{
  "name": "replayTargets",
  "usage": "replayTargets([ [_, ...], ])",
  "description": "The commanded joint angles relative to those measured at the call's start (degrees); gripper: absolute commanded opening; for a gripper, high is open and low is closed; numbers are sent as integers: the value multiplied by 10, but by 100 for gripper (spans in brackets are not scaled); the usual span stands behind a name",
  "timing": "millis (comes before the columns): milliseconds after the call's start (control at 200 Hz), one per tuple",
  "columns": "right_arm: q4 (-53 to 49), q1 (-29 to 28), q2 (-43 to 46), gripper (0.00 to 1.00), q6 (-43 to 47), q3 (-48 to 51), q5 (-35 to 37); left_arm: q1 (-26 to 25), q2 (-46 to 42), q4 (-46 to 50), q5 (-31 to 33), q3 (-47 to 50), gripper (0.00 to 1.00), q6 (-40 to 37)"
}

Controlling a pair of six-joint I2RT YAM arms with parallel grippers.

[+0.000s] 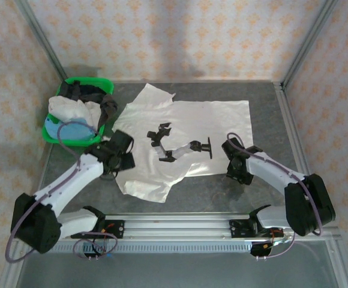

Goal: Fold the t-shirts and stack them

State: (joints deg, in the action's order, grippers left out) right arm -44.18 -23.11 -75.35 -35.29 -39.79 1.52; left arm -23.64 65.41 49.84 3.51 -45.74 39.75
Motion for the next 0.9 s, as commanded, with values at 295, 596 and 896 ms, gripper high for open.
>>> replayTargets([
  [295, 14, -4, -73, 39, 39, -25, 45, -136, -165, 82, 25, 126, 71, 215],
  [596, 30, -4, -70, 11, 44, -24, 36, -167, -124, -4, 11, 158, 44, 224],
  [896, 17, -4, -31, 0, 53, -23, 33, -168, -71, -103, -19, 166, 50, 190],
])
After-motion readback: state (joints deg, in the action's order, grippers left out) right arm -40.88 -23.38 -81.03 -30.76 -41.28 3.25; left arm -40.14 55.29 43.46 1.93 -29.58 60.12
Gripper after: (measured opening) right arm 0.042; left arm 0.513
